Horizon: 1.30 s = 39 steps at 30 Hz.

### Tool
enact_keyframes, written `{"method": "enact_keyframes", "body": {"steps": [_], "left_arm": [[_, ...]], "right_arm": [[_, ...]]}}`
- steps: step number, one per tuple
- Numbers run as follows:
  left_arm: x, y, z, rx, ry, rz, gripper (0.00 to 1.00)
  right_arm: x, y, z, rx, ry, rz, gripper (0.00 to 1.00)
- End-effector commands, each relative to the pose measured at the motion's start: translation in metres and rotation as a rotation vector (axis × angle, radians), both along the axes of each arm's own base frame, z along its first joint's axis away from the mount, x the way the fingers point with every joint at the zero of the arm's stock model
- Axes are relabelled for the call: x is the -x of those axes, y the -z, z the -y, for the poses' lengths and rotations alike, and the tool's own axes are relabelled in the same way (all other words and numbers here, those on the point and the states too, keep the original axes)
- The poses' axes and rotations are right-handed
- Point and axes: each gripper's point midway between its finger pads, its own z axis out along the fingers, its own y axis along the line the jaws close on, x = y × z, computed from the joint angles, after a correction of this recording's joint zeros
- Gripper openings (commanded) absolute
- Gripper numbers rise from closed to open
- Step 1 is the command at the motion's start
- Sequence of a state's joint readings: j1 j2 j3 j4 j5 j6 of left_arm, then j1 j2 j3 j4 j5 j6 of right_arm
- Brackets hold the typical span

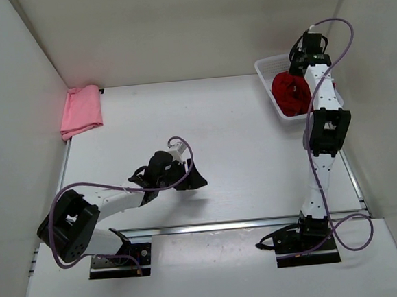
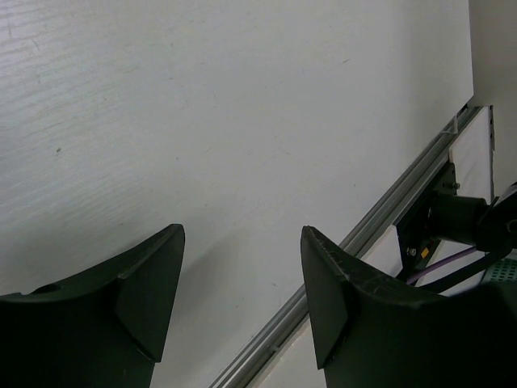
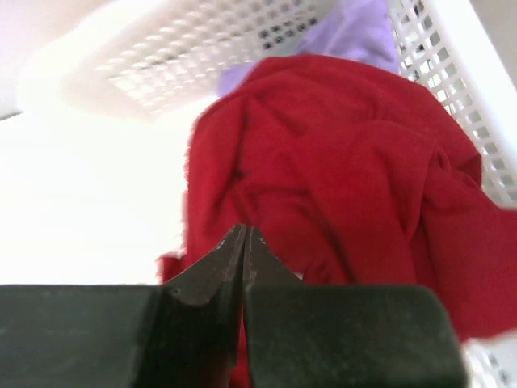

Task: Fold and stack the t-shirts
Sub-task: Grab crumpled tshirt from bin with the right arm

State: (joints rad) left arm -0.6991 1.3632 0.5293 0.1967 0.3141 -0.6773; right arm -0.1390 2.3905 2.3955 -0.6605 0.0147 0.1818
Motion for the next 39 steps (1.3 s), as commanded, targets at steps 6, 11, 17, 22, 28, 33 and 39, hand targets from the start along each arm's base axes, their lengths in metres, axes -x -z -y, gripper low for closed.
{"method": "enact_keyframes", "body": {"steps": [6,11,17,22,28,33,39], "left_arm": [[-0.01,-0.03,0.002,0.081,-0.008,0.059,0.7],[-0.008,-0.034,-0.001,0.082,-0.004,0.082,0.71],[-0.006,-0.037,0.001,0.093,0.003,0.09,0.71],[-0.006,-0.029,-0.005,0.087,-0.015,0.061,0.71],[-0.01,-0.035,-0.002,0.091,-0.014,0.075,0.71],[-0.014,-0.043,0.0,0.116,-0.013,0.08,0.71],[-0.035,-0.08,-0.005,0.193,-0.066,0.113,0.7]], "right_arm": [[0.038,-0.092,0.0,0.048,-0.009,0.139,0.48],[0.031,-0.028,0.006,0.005,-0.023,0.008,0.51],[0.015,0.011,0.009,-0.01,-0.025,-0.057,0.5],[0.008,0.018,0.009,-0.043,-0.043,-0.05,0.26],[0.008,-0.05,-0.006,0.025,-0.038,0.054,0.0],[0.032,-0.153,-0.013,0.065,-0.028,0.223,0.01],[0.106,-0.315,-0.083,0.079,-0.174,0.553,0.0]]}}
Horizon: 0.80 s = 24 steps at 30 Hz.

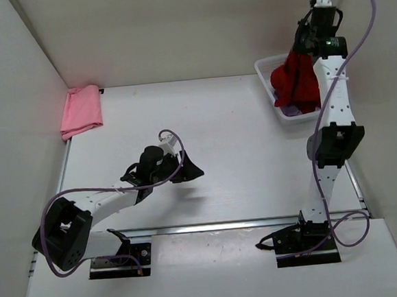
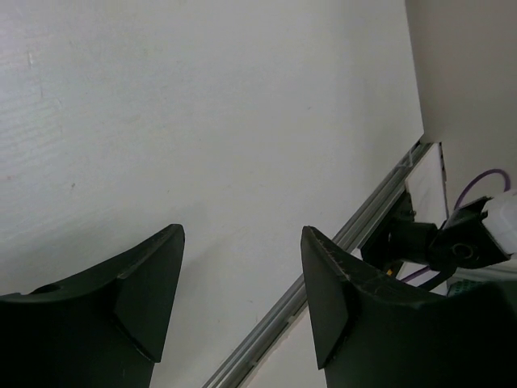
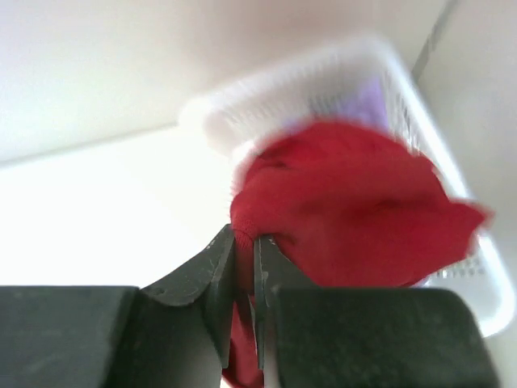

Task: Fold and stack the t-shirts
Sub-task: Grab crumpled tshirt from bin with the right arm, then move the tshirt to the center of the board

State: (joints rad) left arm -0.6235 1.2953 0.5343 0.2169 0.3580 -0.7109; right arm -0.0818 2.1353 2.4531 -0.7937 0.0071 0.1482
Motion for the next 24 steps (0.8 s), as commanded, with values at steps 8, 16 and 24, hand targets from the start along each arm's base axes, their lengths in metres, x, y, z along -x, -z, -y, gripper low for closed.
{"method": "enact_keyframes", "body": {"steps": [8,16,24], "left_arm": [[-0.056,-0.066,-0.067,0.23,-0.288,0.054,0.7],[-0.079,-0.076,-0.126,0.274,-0.491,0.055,0.75],[-0.094,-0.064,-0.145,0.223,-0.584,0.041,0.76]], "right_arm": [[0.209,-0.294,-0.196,-0.097,-0.592,0.847,0.0],[0.221,-0.247,-0.208,-0.359,-0.878,0.742,0.01],[0.185,0.031,-0.171,-0.727,-0.663,0.382,0.09]]}}
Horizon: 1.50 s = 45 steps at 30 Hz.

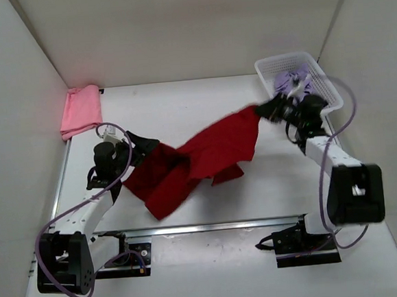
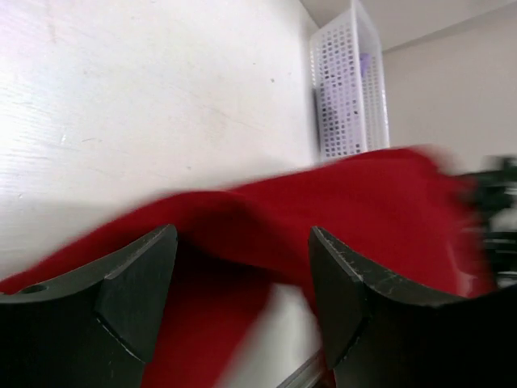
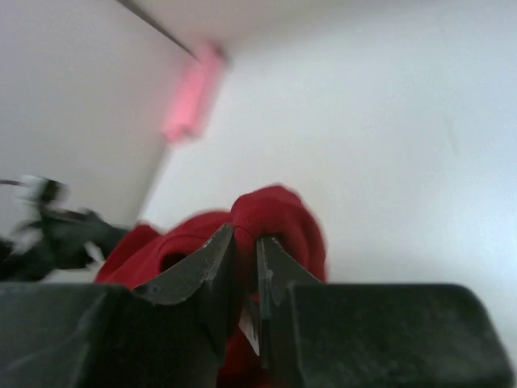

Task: Fold and stack the t-shirts
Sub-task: Move the tshirt to the center of the board, then flatten out the tshirt

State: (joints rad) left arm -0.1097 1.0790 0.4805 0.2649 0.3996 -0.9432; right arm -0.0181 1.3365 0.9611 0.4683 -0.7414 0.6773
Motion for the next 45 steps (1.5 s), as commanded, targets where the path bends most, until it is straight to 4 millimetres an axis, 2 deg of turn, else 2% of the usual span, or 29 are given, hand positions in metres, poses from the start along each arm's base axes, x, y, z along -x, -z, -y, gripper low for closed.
{"method": "enact_keyframes", "body": {"steps": [1,2,3,4,5,6,7,8,9,11,12,14,16,17,18,19,20,22,25,28,31,33,35,38,40,41,43,44,45], "left_arm": [[-0.001,0.011,-0.002,-0.043,-0.022,-0.024,0.76],[0.002,0.024,-0.004,-0.067,-0.021,-0.046,0.76],[0.003,0.031,-0.006,-0.1,-0.035,-0.06,0.77],[0.006,0.038,-0.006,-0.138,-0.043,-0.073,0.77],[0.005,0.042,-0.011,-0.186,-0.062,-0.068,0.77],[0.01,0.045,-0.01,-0.201,-0.055,-0.083,0.77],[0.012,0.049,-0.012,-0.233,-0.063,-0.09,0.77],[0.011,0.051,-0.017,-0.282,-0.079,-0.08,0.78],[0.015,0.048,-0.014,-0.314,-0.064,-0.076,0.79],[0.021,0.055,-0.027,-0.444,-0.097,-0.091,0.82],[0.027,0.061,-0.03,-0.473,-0.102,-0.112,0.84],[0.032,0.068,-0.035,-0.481,-0.108,-0.141,0.86],[0.037,0.085,-0.05,-0.477,-0.134,-0.214,0.89],[0.04,0.093,-0.053,-0.468,-0.136,-0.243,0.91],[0.041,0.1,-0.058,-0.449,-0.15,-0.27,0.9],[0.04,0.102,-0.064,-0.438,-0.169,-0.28,0.92],[0.039,0.105,-0.066,-0.429,-0.186,-0.289,0.93],[0.035,0.11,-0.068,-0.442,-0.208,-0.295,0.97],[0.029,0.12,-0.071,-0.433,-0.225,-0.338,0.98],[0.019,0.126,-0.064,-0.452,-0.217,-0.349,0.98],[0.007,0.129,-0.051,-0.427,-0.193,-0.37,0.99],[-0.005,0.131,-0.043,-0.409,-0.172,-0.364,0.99],[-0.016,0.133,-0.034,-0.39,-0.153,-0.382,0.99],[-0.021,0.134,-0.025,-0.369,-0.135,-0.398,0.99],[-0.024,0.131,-0.029,-0.391,-0.164,-0.377,0.99],[-0.024,0.131,-0.031,-0.401,-0.169,-0.371,0.98],[-0.029,0.133,-0.029,-0.415,-0.158,-0.376,0.98],[-0.035,0.136,-0.029,-0.425,-0.153,-0.38,0.94],[-0.036,0.145,-0.028,-0.421,-0.139,-0.399,0.73]], "right_arm": [[0.004,0.078,0.006,-0.116,0.019,-0.139,0.15],[-0.001,0.102,0.014,-0.131,0.044,-0.209,0.26],[-0.003,0.114,0.019,-0.147,0.058,-0.266,0.33],[-0.005,0.127,0.021,-0.15,0.063,-0.308,0.36],[-0.007,0.128,0.024,-0.159,0.085,-0.318,0.41],[-0.008,0.138,0.025,-0.127,0.126,-0.342,0.45],[-0.011,0.142,0.028,-0.073,0.186,-0.371,0.45],[-0.013,0.132,0.028,-0.04,0.22,-0.347,0.45],[-0.01,0.148,0.024,0.046,0.265,-0.392,0.45],[0.004,0.152,0.015,0.166,0.318,-0.382,0.45],[0.017,0.171,0.009,0.228,0.334,-0.421,0.43],[0.039,0.179,0.004,0.248,0.321,-0.424,0.4],[0.069,0.191,-0.018,0.232,0.211,-0.441,0.25],[0.085,0.204,-0.022,0.245,0.187,-0.465,0.22],[0.1,0.219,-0.029,0.287,0.16,-0.493,0.15],[0.111,0.23,-0.031,0.341,0.159,-0.508,0.08],[0.124,0.244,-0.028,0.384,0.16,-0.544,0.08],[0.139,0.262,-0.022,0.434,0.182,-0.581,0.17],[0.153,0.283,-0.004,0.433,0.235,-0.633,0.44],[0.154,0.296,0.005,0.428,0.251,-0.684,0.55],[0.153,0.303,0.0,0.443,0.23,-0.697,0.59],[0.149,0.305,-0.004,0.423,0.221,-0.685,0.6],[0.143,0.305,-0.012,0.405,0.198,-0.687,0.56],[0.133,0.299,-0.019,0.409,0.181,-0.662,0.55],[0.13,0.3,-0.02,0.416,0.181,-0.661,0.55],[0.127,0.298,-0.022,0.402,0.18,-0.654,0.52],[0.12,0.298,-0.022,0.383,0.178,-0.658,0.36],[0.116,0.299,-0.02,0.373,0.187,-0.671,0.26],[0.111,0.297,-0.019,0.363,0.196,-0.667,0.17]]}}
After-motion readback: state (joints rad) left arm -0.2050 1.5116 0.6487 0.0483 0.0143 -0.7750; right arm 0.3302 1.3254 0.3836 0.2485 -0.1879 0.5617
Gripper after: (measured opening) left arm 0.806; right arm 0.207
